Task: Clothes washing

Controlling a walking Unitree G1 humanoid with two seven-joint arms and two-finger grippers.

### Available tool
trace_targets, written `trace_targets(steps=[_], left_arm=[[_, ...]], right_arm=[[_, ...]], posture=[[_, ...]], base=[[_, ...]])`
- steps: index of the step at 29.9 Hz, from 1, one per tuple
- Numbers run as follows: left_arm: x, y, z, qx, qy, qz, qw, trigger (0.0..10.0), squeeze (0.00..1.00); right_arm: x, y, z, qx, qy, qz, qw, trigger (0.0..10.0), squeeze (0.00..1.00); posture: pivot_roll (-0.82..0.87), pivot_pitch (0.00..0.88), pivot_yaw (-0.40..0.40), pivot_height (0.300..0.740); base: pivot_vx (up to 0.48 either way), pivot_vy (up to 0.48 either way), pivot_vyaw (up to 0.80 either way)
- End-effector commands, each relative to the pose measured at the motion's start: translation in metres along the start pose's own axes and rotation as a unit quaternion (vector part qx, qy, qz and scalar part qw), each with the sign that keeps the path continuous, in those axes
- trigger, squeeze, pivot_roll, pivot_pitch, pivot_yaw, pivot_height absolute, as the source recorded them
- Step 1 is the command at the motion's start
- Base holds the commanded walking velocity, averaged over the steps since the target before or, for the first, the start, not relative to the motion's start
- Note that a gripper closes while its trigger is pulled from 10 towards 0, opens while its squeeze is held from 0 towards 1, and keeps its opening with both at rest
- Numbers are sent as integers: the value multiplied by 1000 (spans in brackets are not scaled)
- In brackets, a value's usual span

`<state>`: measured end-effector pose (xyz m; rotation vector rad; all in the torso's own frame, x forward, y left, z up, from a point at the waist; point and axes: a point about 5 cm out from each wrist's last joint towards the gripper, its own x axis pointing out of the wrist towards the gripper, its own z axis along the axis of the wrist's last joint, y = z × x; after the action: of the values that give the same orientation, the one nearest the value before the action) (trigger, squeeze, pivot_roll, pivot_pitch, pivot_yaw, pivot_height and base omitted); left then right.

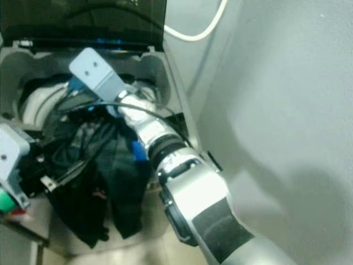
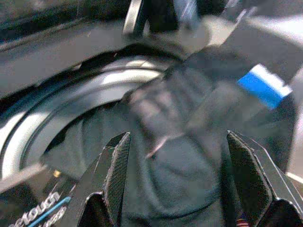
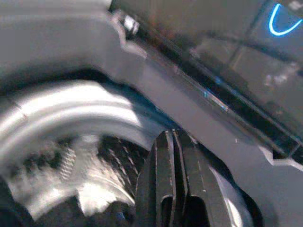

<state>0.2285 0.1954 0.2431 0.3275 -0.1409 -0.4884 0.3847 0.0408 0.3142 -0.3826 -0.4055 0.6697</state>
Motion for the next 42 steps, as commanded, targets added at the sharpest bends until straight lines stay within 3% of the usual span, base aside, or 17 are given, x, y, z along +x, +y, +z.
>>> trace_targets(steps=[1,3,4,6,8,11,12,13,14,16,17,18,20,22,33,38,42], left_arm=[[0,-2,-5,-1,7,-2,1000,10000,0],[1,0,-8,1,15,4,1000,10000,0],[2,3,-11,0,25,9,1000,10000,0],[2,3,-11,0,25,9,1000,10000,0],[5,8,-16,0,36,17,999,10000,0],[8,13,-18,-3,34,23,999,10000,0],[11,16,-18,2,32,30,999,8235,0],[11,16,-18,2,32,30,999,8235,0],[13,19,-17,6,30,37,999,5137,0],[13,19,-17,6,30,37,999,5137,0],[16,23,-17,12,27,43,999,0,0],[16,23,-17,12,27,43,999,0,0],[23,29,-14,19,21,42,999,0,0],[23,29,-14,19,21,42,999,0,0],[36,36,-14,23,10,30,999,0,0],[39,40,-11,28,2,38,999,0,0],[55,64,3,90,-38,110,989,0,0]], right_arm=[[2,-2,12,26,-33,-2,999,10000,0],[2,-5,17,60,-53,-1,997,10000,0],[1,-10,24,111,-85,6,990,10000,0],[1,-10,24,111,-85,6,990,10000,0],[-3,-21,35,192,-148,10,970,10000,0],[-8,-33,43,220,-196,1,956,10000,0],[-14,-38,44,220,-219,-4,951,10000,0],[-14,-38,44,220,-219,-4,951,10000,0],[-20,-41,44,222,-236,-5,946,10000,0],[-20,-41,44,222,-236,-5,946,10000,0],[-30,-43,42,213,-253,-5,944,10000,0],[-30,-43,42,213,-253,-5,944,10000,0],[-63,-51,29,185,-269,-10,945,10000,0],[-63,-51,29,185,-269,-10,945,10000,0],[-133,-77,-6,132,-221,-73,964,10000,0],[-142,-76,-11,119,-205,-63,970,10000,0],[-163,-57,-36,96,-120,12,988,10000,0]], posture=[[200,132,-76,740],[198,132,-79,740],[198,132,-81,740],[198,132,-81,740],[190,133,-77,740],[186,133,-75,740],[184,132,-75,740],[184,132,-75,740],[179,132,-70,740],[179,132,-70,740],[176,132,-65,740],[176,132,-65,740],[157,131,-42,740],[157,131,-42,740],[124,129,-11,740],[120,128,-11,740],[117,124,-19,740]], base=[[0,0,0],[0,0,0],[0,0,0],[0,0,0],[0,0,0],[0,0,0],[0,0,0],[0,0,0],[0,0,0],[0,0,0],[0,0,0],[0,0,0],[0,0,0],[0,0,0],[0,0,0],[0,0,0],[0,0,0]])
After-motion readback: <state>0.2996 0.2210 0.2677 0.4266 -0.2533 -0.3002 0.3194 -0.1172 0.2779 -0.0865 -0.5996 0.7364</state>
